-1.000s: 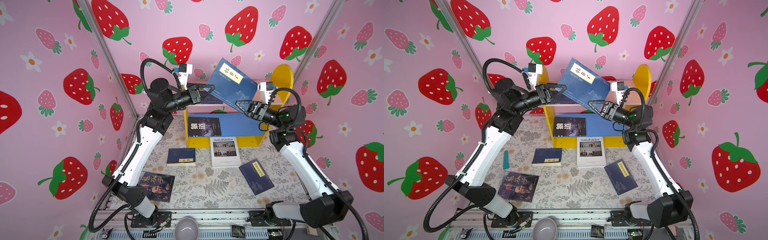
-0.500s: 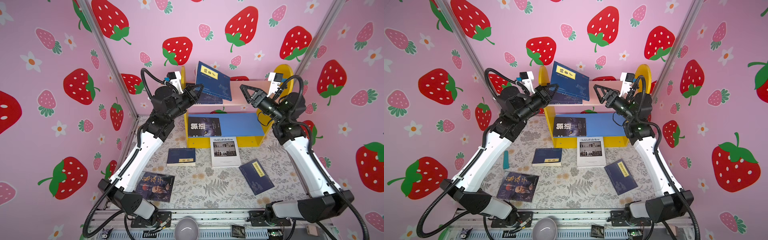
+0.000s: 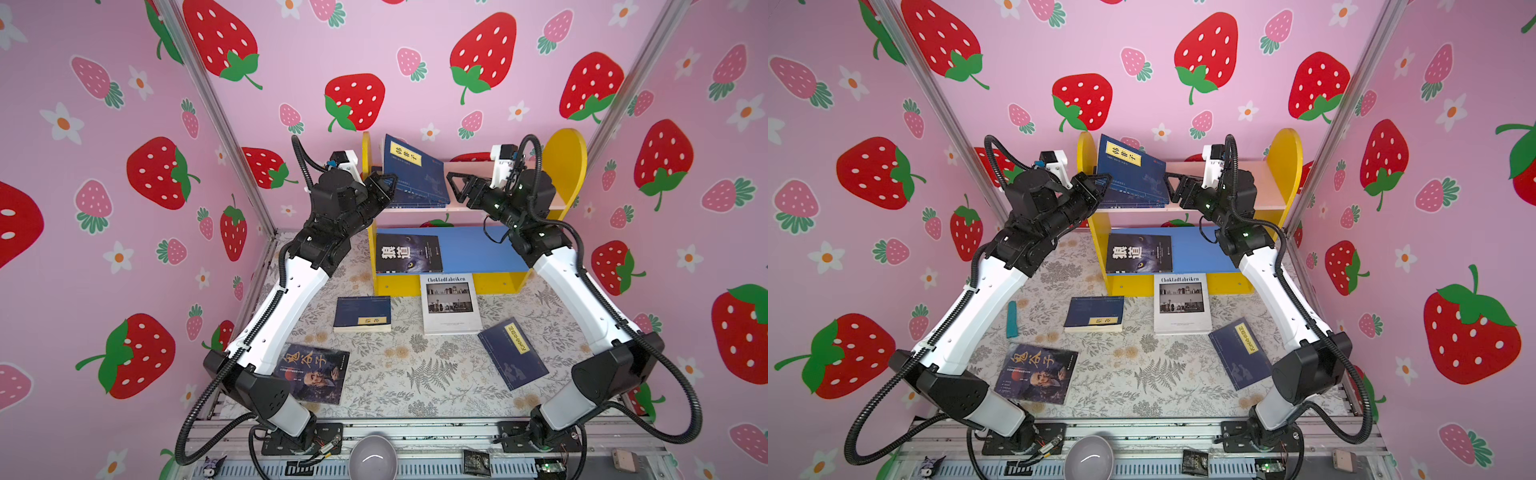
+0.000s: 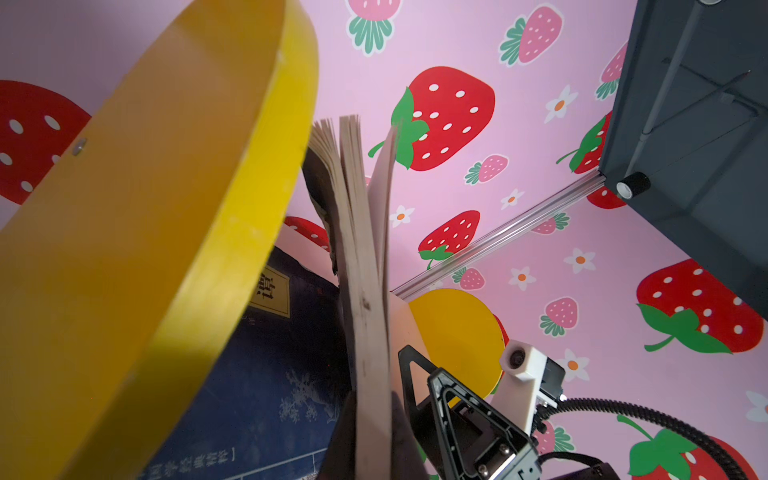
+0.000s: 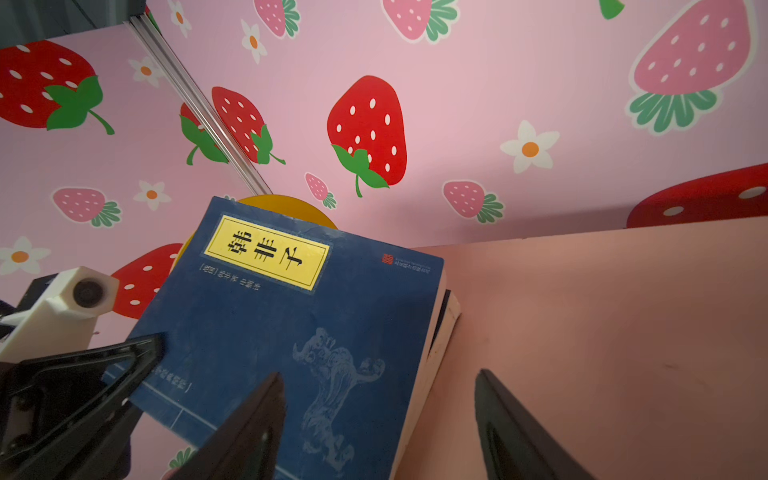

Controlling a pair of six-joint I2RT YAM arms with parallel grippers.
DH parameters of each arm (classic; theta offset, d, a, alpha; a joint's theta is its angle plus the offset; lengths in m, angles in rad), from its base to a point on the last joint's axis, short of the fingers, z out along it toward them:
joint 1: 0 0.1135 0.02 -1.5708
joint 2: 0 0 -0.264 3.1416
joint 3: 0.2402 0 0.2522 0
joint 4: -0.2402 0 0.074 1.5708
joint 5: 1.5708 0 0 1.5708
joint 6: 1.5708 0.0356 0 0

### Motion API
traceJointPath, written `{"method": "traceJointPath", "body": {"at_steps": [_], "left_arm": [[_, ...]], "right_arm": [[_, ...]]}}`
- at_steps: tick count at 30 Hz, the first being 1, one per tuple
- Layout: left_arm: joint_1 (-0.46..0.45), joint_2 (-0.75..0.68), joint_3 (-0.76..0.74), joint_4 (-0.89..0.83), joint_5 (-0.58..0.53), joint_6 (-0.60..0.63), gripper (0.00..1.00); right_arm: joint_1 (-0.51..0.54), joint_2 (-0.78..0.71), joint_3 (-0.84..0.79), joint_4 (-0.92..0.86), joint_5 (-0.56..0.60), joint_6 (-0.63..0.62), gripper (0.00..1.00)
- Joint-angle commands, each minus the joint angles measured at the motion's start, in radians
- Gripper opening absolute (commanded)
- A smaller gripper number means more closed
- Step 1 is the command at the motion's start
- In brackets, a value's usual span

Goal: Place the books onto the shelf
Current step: 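Lower the navy book onto the first navy book on the upper shelf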

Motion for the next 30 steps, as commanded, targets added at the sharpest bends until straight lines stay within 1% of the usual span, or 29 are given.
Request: {"method": "traceJointPath", "body": {"at_steps": [1, 5, 6, 8, 14, 20, 30], "left_arm": [[0.014, -0.016, 0.045, 0.022, -0.006, -0.014, 0.00], [0.032, -0.023, 0.026, 0.030, 0.018, -0.041, 0.00], [0.035, -0.025, 0.026, 0.033, 0.053, -0.045, 0.00], [0.038, -0.024, 0.034, 0.027, 0.068, -0.044, 0.00], [0.040, -0.026, 0.027, 0.026, 0.087, -0.048, 0.00], [0.041, -0.028, 0.028, 0.019, 0.095, -0.042, 0.00], [0.060, -0.047, -0.001, 0.031, 0.115, -0.067, 0.00]], "right_arm": [[0.022, 0.017, 0.052, -0.017, 0.018, -0.030, 0.72], [0.036, 0.036, 0.061, -0.018, 0.020, -0.027, 0.72], [0.039, 0.039, 0.064, -0.016, 0.019, -0.025, 0.72], [0.042, 0.046, 0.077, -0.017, 0.018, -0.021, 0.71], [0.062, 0.061, 0.095, -0.029, 0.043, -0.028, 0.69], [0.081, 0.085, 0.095, -0.045, 0.073, -0.026, 0.63], [0.101, 0.040, 0.065, -0.042, 0.121, -0.039, 0.63]]}}
